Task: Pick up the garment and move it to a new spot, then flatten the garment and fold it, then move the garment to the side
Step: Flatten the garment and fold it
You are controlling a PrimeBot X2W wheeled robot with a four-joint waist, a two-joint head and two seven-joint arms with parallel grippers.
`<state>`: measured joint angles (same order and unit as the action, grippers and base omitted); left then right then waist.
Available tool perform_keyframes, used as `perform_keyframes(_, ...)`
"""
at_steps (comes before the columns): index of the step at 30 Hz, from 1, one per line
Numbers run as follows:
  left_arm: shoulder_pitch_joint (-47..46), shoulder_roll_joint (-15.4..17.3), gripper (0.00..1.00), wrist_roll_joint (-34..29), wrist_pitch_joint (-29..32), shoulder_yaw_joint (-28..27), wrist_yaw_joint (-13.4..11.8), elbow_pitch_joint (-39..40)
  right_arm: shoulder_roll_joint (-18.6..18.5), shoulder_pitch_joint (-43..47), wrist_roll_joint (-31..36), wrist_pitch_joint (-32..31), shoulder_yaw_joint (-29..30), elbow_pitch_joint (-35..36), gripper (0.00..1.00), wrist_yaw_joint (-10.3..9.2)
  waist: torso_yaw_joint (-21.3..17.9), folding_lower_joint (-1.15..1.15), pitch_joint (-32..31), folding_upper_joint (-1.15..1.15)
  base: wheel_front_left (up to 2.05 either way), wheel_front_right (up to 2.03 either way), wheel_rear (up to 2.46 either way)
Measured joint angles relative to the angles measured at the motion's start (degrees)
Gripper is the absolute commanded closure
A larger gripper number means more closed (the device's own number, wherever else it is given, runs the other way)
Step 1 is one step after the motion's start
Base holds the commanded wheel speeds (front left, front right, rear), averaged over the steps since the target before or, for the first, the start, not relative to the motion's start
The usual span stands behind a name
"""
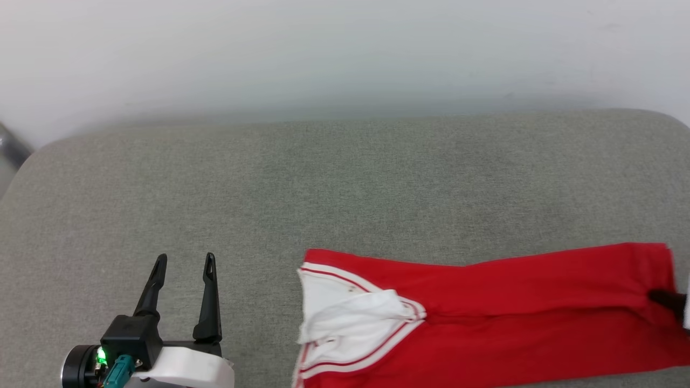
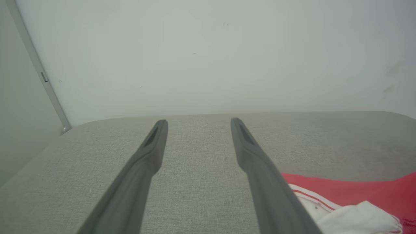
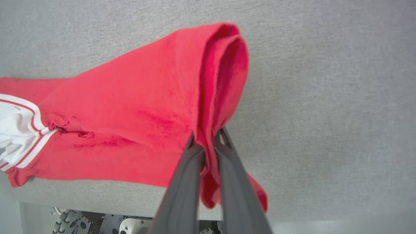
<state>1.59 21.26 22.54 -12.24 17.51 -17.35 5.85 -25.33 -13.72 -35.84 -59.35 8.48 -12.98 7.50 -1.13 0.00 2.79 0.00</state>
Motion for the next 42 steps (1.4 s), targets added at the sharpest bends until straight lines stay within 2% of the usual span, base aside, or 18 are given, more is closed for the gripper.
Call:
perform_keyframes(4, 0.3, 0.0, 0.0, 0.2, 0.3, 0.2, 0.0, 0.0, 0.8, -0.1, 2.2, -3.5, 7.7, 0.1, 1.0, 0.0, -0.5, 0.0, -0.3, 0.0, 0.0, 0.0, 0.0)
perform_keyframes(8, 0.3, 0.1, 0.0, 0.3, 0.3, 0.3, -0.1, 0.0, 6.8, -0.4, 1.7, -9.0, 13.3, 0.3, 1.0, 0.0, -0.8, 0.0, -0.5, 0.0, 0.0, 0.0, 0.0)
perform_keyframes(13, 0.3, 0.2, 0.0, 0.5, 0.5, 0.3, -0.3, -0.2, 19.6, -2.2, -5.5, -17.2, 18.2, -0.6, 1.0, 0.0, -0.6, 0.0, -0.9, 0.0, 0.0, 0.0, 0.0)
perform_keyframes(15, 0.3, 0.3, 0.0, 0.6, 0.5, 0.3, -0.3, -0.2, 21.8, -3.3, -8.9, -19.9, 19.9, -2.1, 1.0, 0.0, -0.4, 0.0, -0.9, 0.0, 0.0, 0.0, 0.0)
perform_keyframes(18, -0.1, 0.2, 0.0, 0.7, 0.5, 0.5, 0.0, -0.2, 22.0, -5.7, -14.3, -21.7, 20.6, -6.0, 1.0, 0.0, 0.2, 0.0, -0.9, 0.0, 0.0, 0.0, 0.0)
perform_keyframes(22, -1.3, 0.1, 0.0, 0.7, 0.8, 1.2, 0.2, -0.3, 22.4, -8.6, -26.1, -18.9, 12.5, -14.0, 1.0, 0.0, 1.5, 0.0, -0.7, 0.0, 0.0, 0.0, 0.0)
perform_keyframes(26, -2.4, -0.1, 0.0, 0.5, 1.0, 2.0, 0.7, -0.5, 22.3, -10.9, -34.0, -13.0, 2.1, -17.4, 1.0, 0.0, 3.1, 0.0, -0.2, 0.0, 0.0, 0.0, 0.0)
perform_keyframes(31, -3.2, -0.7, 0.0, 0.4, 0.9, 2.8, 0.8, -0.8, 22.3, -12.4, -39.7, -5.2, -10.7, -18.3, 1.0, 0.0, 5.1, 0.0, 0.7, 0.0, 0.0, 0.0, 0.0)
perform_keyframes(34, -3.6, -0.8, 0.0, 0.6, 0.5, 2.6, 1.1, -1.4, 22.4, -12.5, -38.9, 0.1, -17.3, -18.4, 1.0, 0.0, 6.1, 0.0, 1.4, 0.0, 0.0, 0.0, 0.0)
perform_keyframes(35, -3.8, -0.9, 0.0, 0.7, 0.5, 2.6, 1.1, -1.6, 22.4, -12.5, -37.5, 2.1, -19.1, -18.7, 0.89, 0.0, 6.3, 0.0, 1.6, 0.0, 0.0, 0.0, 0.0)
perform_keyframes(36, -4.0, -0.9, 0.0, 0.8, 0.4, 2.5, 1.2, -1.8, 22.4, -12.7, -36.0, 3.8, -20.8, -19.3, 0.57, -0.01, 6.4, 0.0, 1.9, 0.0, 0.0, 0.0, 0.0)
perform_keyframes(37, -4.1, -0.9, 0.0, 0.8, 0.3, 2.6, 1.2, -1.9, 22.4, -12.9, -35.4, 4.7, -22.1, -19.9, 0.0, 0.0, 6.6, 0.0, 2.1, 0.0, 0.0, 0.0, 0.0)
perform_keyframes(42, -4.3, -1.4, 0.0, 0.8, -0.2, 2.6, 1.2, -2.5, 22.2, -13.9, -31.2, 9.4, -26.3, -19.6, 0.0, -0.01, 6.7, 0.0, 2.6, 0.0, 0.0, 0.0, 0.0)
